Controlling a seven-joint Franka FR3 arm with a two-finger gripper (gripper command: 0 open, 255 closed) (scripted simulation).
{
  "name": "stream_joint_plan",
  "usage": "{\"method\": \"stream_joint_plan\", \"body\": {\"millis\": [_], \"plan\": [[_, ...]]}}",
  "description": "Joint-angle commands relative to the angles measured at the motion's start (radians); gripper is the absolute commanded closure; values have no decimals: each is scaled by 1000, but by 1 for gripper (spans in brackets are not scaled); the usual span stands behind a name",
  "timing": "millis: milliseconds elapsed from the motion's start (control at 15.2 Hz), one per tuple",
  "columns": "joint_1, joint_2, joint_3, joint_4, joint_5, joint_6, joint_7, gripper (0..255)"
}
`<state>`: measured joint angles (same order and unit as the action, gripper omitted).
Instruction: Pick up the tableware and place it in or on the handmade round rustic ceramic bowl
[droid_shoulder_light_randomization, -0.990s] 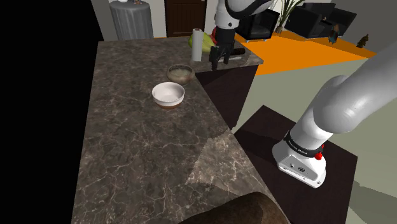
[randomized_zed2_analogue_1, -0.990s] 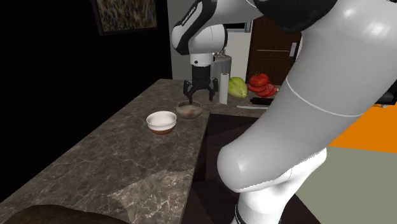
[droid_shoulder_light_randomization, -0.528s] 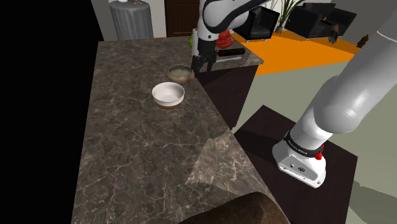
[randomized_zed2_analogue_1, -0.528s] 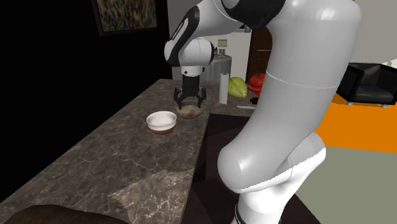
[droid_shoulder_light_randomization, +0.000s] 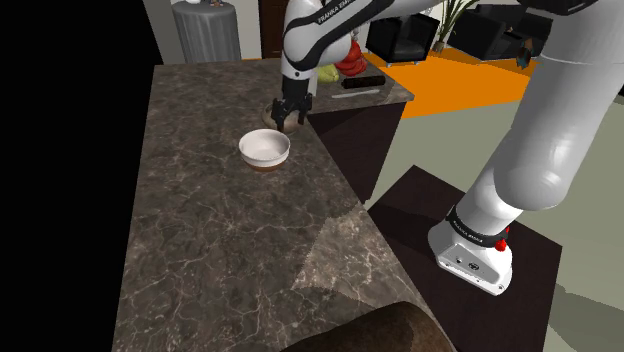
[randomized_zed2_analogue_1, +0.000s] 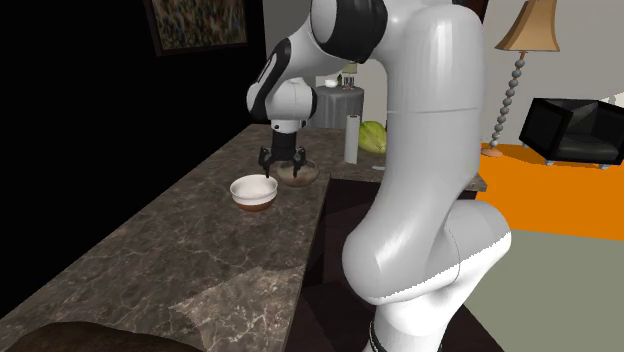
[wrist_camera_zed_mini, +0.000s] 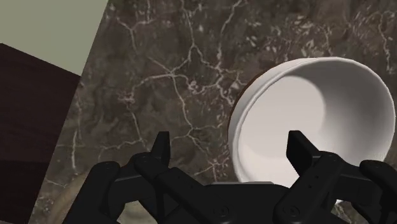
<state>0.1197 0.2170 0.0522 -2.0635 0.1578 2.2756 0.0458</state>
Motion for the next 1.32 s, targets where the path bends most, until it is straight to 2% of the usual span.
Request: {"method": "stream_joint_plan", "body": {"millis": [0, 594, 1056, 1122, 1254], "plan": [[5, 77, 7, 70, 14, 15, 8, 0], [13, 164, 14, 73, 24, 101, 6, 0], [13, 164, 14, 73, 24, 101, 6, 0], [13, 164, 14, 73, 24, 101, 6, 255], [13, 164, 14, 73, 24, 101, 6, 255]]}}
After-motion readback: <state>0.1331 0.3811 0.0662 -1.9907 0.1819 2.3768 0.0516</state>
